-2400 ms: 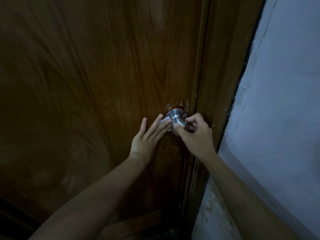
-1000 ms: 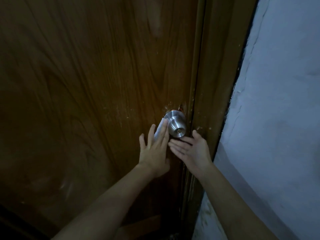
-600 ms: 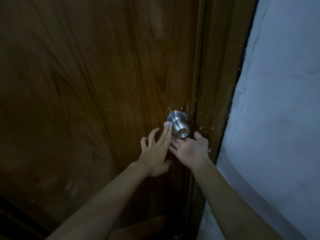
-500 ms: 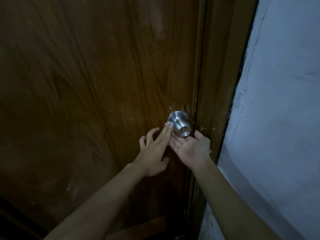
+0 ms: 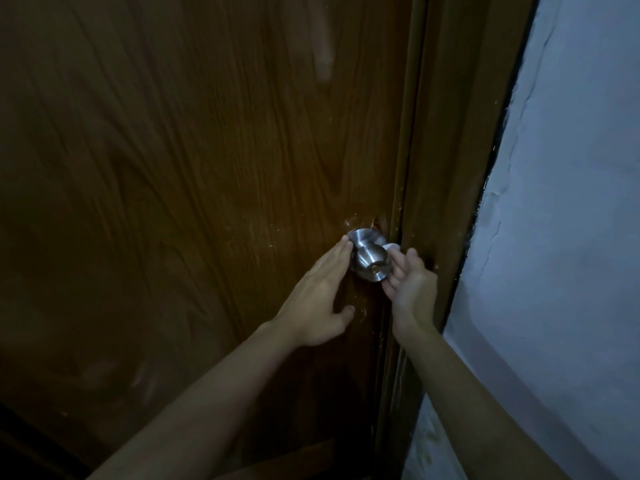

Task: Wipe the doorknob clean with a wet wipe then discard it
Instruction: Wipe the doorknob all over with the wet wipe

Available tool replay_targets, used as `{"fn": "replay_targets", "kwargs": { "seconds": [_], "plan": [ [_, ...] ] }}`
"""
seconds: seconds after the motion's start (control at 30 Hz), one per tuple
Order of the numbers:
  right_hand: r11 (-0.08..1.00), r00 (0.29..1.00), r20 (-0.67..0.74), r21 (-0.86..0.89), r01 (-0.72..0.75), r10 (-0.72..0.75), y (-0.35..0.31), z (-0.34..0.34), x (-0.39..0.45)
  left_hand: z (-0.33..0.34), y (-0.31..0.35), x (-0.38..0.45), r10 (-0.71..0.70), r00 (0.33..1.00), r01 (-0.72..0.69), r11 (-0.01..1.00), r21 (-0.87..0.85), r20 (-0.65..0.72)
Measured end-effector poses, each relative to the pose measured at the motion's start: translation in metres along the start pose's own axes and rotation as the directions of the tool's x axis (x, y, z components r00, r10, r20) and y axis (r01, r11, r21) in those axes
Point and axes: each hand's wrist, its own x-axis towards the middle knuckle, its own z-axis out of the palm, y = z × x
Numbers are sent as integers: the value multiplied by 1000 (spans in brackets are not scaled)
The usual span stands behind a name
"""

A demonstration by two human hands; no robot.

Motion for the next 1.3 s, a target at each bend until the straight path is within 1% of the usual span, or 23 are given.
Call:
{"fn": "replay_targets", "kwargs": {
  "seconds": [0.1,0.17,0.23,0.3,0.37,0.43,0.47,0.57,0.6,0.67,0.7,0.8,0.9,0.93,1.0,1.03,1.1,1.13,1.2,1.23,1.27,1.3],
  "plan": [
    [962,992,6,-244,123,-126,-2,0,-1,3,1,2,-23,999,23,1000,-20,-37],
    [896,967,77,-362,255,-244,-6,3,-1,3,2,3,-29,998,27,999,-39,-53],
    [823,926,181,-424,378,-332,-7,4,0,2,2,2,-39,998,36,998,-60,-54],
    [723,875,288,-492,485,-390,-5,3,1,0,2,2,-46,997,40,996,-83,-66],
    [642,832,312,-532,553,-458,-3,2,4,-1,2,3,-55,996,46,991,-124,-65],
    [610,822,288,-560,561,-492,-1,5,9,-2,4,3,-76,995,62,980,-188,-67],
    [590,821,307,-579,562,-481,0,7,9,-2,5,4,-80,994,63,977,-204,-77],
    [452,776,448,-636,626,-444,7,9,9,-1,3,5,-62,990,37,980,-196,-126],
    [451,777,443,-639,623,-447,8,8,9,-1,3,5,-59,990,33,980,-198,-127],
    [517,818,367,-641,567,-443,8,7,10,-2,5,5,-64,990,35,974,-224,-123],
    [506,822,363,-656,560,-439,9,7,11,-3,6,5,-61,990,27,970,-242,-131],
    [363,746,499,-661,657,-442,15,7,8,-2,7,7,-43,985,-3,963,-268,-167],
    [429,777,430,-659,618,-459,13,5,10,-2,9,7,-42,984,-9,958,-286,-174],
    [384,752,461,-660,646,-472,13,5,9,-2,9,7,-40,983,-15,955,-296,-178],
    [265,678,580,-638,723,-452,16,5,9,-2,9,6,-33,981,-27,953,-303,-191],
    [260,674,587,-635,727,-449,16,4,9,-2,8,6,-39,980,-20,955,-295,-194],
    [349,725,503,-648,677,-471,15,5,10,-2,7,5,-66,980,13,962,-272,-187],
    [366,739,479,-656,660,-475,15,6,9,-3,7,5,-71,980,19,963,-267,-188],
    [282,694,545,-652,704,-470,17,6,8,-3,7,6,-77,979,24,963,-267,-188],
    [273,679,566,-638,720,-467,18,5,9,-3,7,6,-84,979,33,963,-267,-185],
    [326,700,542,-630,704,-464,17,4,9,-3,6,7,-94,980,45,963,-265,-176],
    [417,738,491,-614,670,-462,15,4,10,-4,6,7,-100,981,54,964,-261,-167]
  ]
}}
